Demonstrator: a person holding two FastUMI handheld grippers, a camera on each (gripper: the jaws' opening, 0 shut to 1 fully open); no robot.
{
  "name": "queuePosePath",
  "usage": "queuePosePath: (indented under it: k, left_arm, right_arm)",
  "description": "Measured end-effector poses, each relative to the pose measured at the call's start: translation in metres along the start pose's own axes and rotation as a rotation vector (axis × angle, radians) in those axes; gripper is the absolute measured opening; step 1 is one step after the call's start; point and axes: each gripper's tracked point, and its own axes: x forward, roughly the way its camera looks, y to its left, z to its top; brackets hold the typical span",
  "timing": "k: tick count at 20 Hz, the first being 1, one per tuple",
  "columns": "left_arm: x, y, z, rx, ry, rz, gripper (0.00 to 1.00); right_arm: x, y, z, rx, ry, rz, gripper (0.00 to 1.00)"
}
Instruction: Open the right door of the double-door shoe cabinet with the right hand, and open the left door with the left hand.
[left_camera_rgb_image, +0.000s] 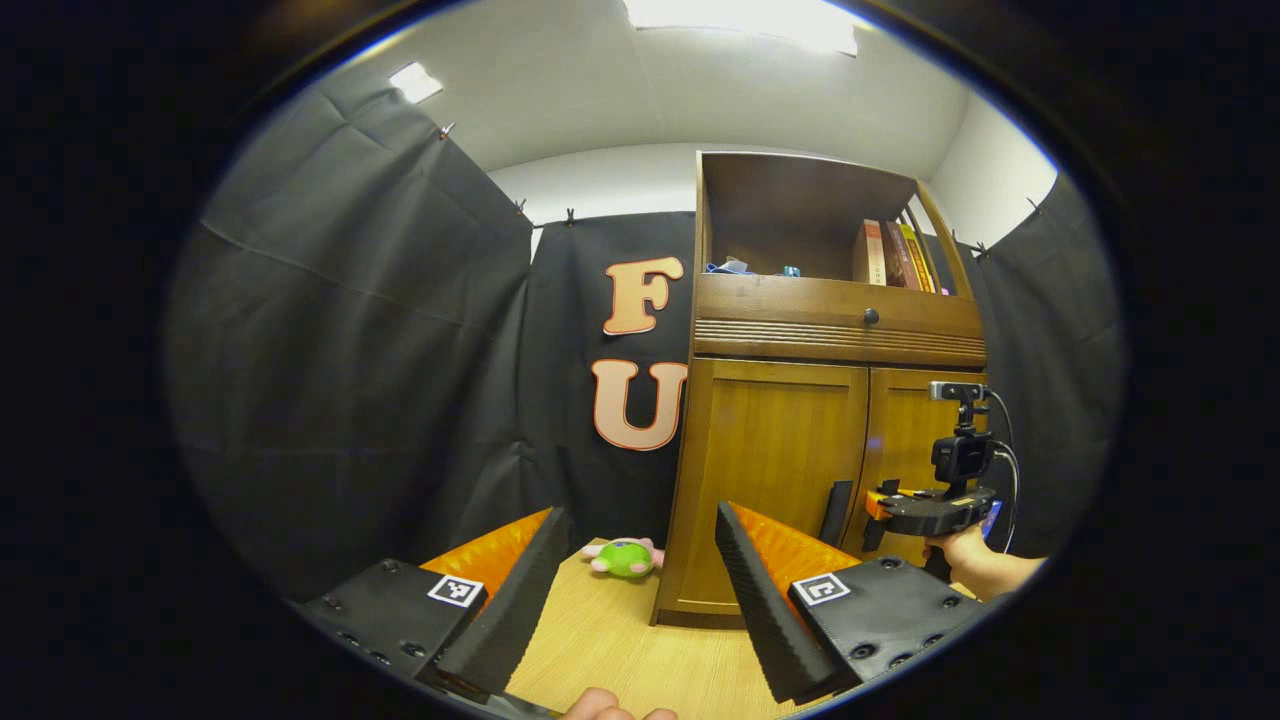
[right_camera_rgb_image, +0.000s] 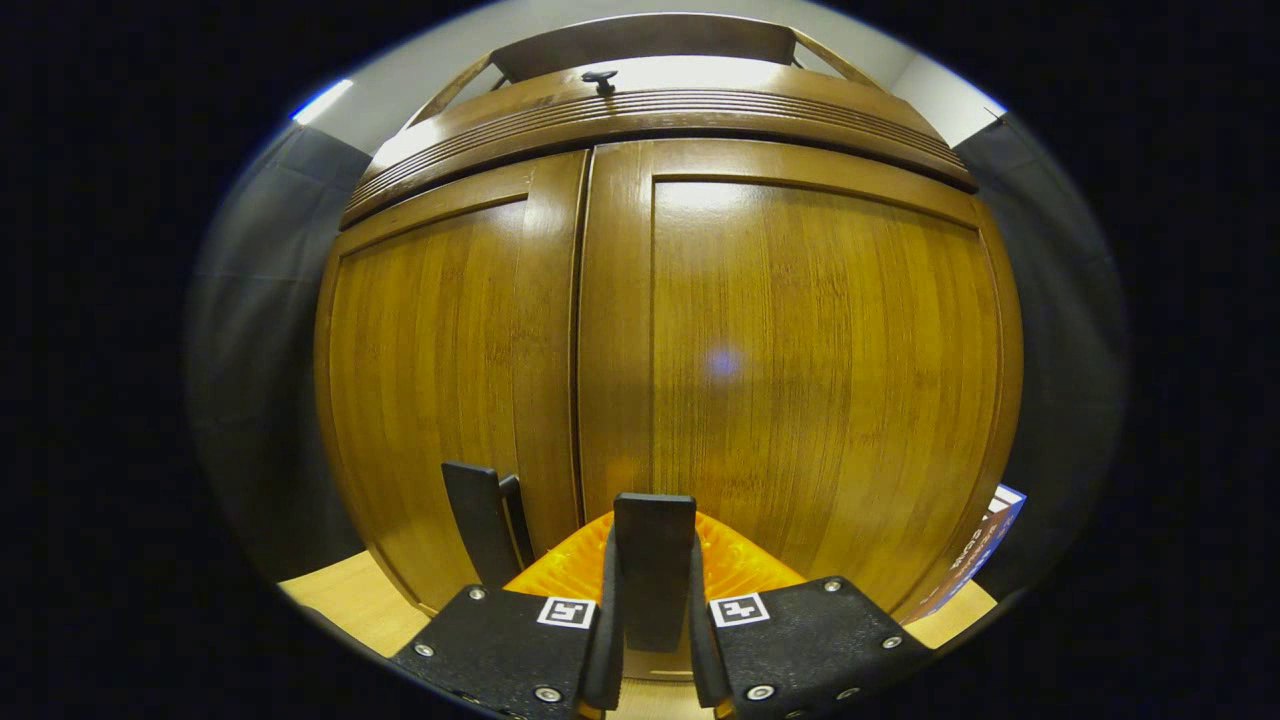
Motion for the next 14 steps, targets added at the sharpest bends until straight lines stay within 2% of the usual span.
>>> queuePosePath:
  k: [1, 7, 14]
  left_arm:
    - [-0.001, -0.001, 0.001, 0.001, -0.004, 0.000, 0.97]
    - [-0.007, -0.022, 0.002, 0.008, 0.000, -0.037, 0.97]
    - [-0.014, -0.063, 0.001, -0.007, 0.009, -0.115, 0.96]
  right_arm:
    - [-0.007, 0.000, -0.001, 0.011, -0.003, 0.006, 0.28]
    - [-0.067, -0.009, -0.005, -0.001, -0.010, 0.027, 0.28]
    - [-0.126, -0.034, -0.010, -0.009, -0.001, 0.028, 0.28]
